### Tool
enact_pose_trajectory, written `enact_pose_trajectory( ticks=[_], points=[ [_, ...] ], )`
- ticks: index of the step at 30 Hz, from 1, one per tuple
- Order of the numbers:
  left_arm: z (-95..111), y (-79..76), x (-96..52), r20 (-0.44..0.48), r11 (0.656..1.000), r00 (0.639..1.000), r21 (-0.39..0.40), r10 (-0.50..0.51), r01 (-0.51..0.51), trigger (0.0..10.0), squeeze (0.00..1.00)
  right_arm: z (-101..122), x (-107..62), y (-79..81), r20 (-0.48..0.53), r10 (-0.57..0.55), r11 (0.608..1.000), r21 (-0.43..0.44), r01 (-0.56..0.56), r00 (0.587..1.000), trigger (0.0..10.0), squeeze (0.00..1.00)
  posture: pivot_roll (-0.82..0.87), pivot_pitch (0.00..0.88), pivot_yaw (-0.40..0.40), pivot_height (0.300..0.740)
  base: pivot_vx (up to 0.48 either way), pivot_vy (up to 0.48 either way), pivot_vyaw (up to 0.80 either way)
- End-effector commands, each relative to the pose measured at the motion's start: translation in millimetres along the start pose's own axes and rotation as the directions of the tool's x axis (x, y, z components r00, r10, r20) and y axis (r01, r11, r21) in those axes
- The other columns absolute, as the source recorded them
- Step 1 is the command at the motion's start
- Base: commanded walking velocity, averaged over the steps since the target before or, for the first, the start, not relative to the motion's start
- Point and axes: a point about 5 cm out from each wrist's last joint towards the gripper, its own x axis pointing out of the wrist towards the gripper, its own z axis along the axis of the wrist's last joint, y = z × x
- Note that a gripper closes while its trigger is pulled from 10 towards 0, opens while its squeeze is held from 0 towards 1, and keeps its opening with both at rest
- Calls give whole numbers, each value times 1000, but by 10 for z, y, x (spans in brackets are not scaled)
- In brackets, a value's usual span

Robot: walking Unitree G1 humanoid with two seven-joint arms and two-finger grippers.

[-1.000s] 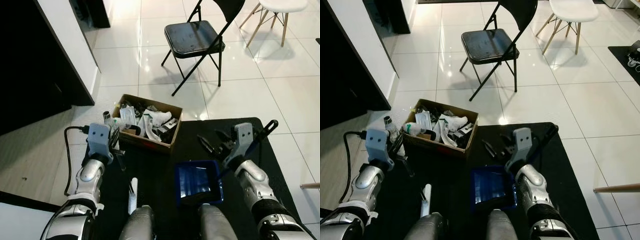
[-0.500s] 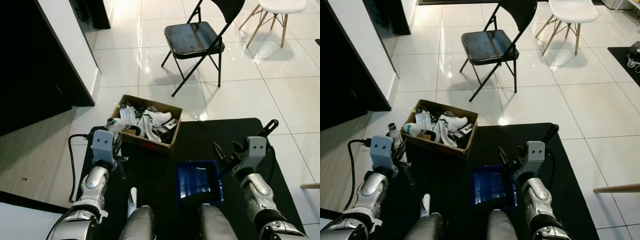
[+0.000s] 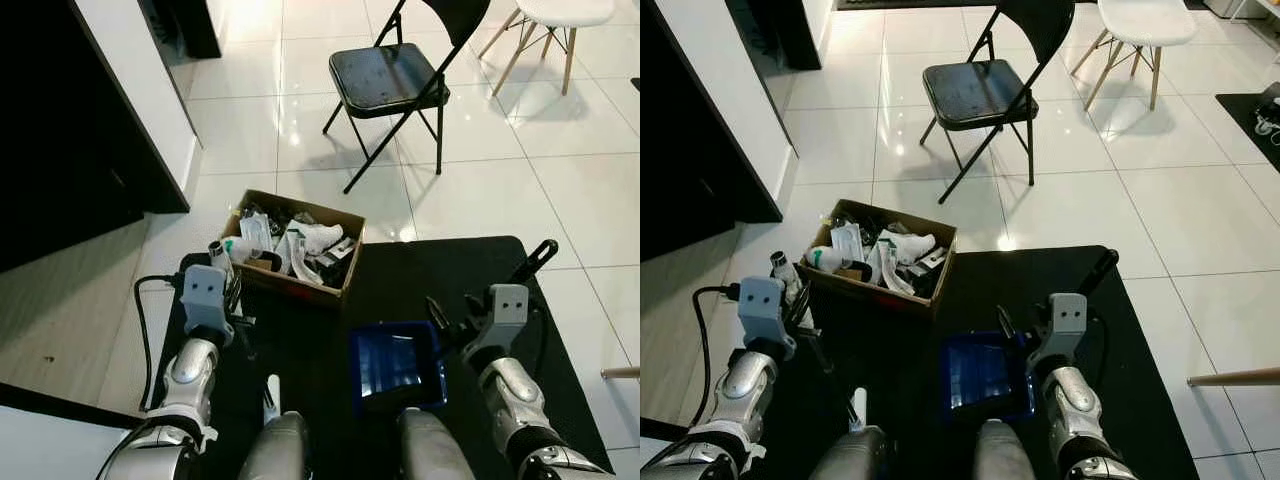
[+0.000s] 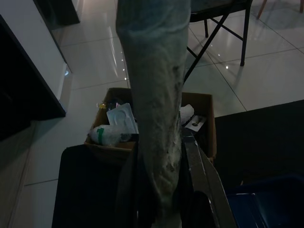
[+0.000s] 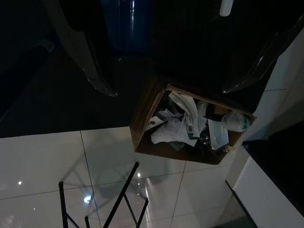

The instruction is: Sweep floor

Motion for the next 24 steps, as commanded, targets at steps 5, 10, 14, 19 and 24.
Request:
enact_pose_trajectory(
  ticks=[5, 10, 14, 19, 24],
  points=[
    [-108, -74, -70, -44, 1000, 999, 9, -7, 7, 10000, 0, -78, -50, -8, -32, -8, 1000, -14, 8, 999, 10000, 0, -15, 9, 6, 740, 0, 0, 0],
    [-160, -83, -102, -74, 1000, 997, 11, 0, 1, 10000, 0, -117, -64, -14, -58, -17, 1000, -25, 16, 998, 10000, 0, -16, 13, 5, 740, 0, 0, 0],
    [-144, -79, -101, -57, 1000, 998, 2, 8, -8, 10000, 0, -119, -62, -25, -60, -34, 999, -11, 33, 998, 10000, 0, -16, 17, 4, 740, 0, 0, 0],
    [-168, -89, -138, -58, 1000, 998, 3, -10, 10, 10000, 0, -131, -57, -19, -72, -33, 999, -5, 33, 997, 10000, 0, -17, 17, 8, 740, 0, 0, 0],
    [-180, -90, -149, -61, 1000, 998, -9, 3, -3, 10000, 0, -140, -55, -11, -81, -29, 1000, -6, 29, 996, 10000, 0, -16, 18, 8, 740, 0, 0, 0]
  ],
)
